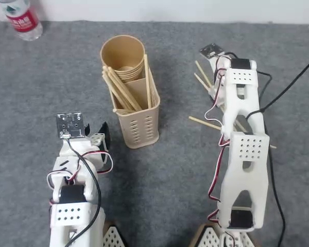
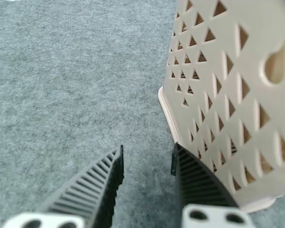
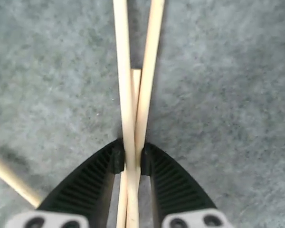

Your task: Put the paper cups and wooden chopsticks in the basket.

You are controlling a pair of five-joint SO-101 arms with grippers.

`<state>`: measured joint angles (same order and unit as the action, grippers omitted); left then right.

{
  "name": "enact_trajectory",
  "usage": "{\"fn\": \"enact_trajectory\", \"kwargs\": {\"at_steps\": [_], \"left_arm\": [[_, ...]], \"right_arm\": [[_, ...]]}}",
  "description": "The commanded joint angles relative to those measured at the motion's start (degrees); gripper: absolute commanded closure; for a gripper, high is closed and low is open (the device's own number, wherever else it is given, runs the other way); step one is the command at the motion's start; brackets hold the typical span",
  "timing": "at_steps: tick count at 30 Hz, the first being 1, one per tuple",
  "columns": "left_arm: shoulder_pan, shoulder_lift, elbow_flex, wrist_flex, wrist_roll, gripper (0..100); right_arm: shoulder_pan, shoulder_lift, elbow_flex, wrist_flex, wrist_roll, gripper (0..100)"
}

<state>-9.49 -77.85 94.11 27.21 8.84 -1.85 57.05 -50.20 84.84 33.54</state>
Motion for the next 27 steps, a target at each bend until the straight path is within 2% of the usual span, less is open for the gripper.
{"fn": "enact_trajectory", "kwargs": {"at_steps": [1, 6, 8, 17, 22, 27], "left_arm": [[0.3, -0.6, -0.7, 0.0, -0.8, 83], [0.3, -0.6, -0.7, 0.0, -0.8, 83], [0.2, -0.6, -0.7, 0.0, -0.8, 83], [0.2, -0.6, -0.7, 0.0, -0.8, 83], [0.2, -0.6, -0.7, 0.0, -0.8, 83], [0.1, -0.6, -0.7, 0.0, -0.8, 83]], "right_arm": [[0.0, -1.6, -4.7, 6.5, 1.0, 99.2], [-0.3, -6.8, -18.5, 17.5, 0.6, 99.2], [0.0, -9.5, -22.0, 18.3, -0.3, 99.2], [0.8, -25.3, -20.0, 18.1, -6.5, 99.2], [-3.7, -35.7, -17.1, 18.1, -13.0, 99.2], [-14.2, -50.6, -5.1, 18.2, -15.9, 99.2]]}}
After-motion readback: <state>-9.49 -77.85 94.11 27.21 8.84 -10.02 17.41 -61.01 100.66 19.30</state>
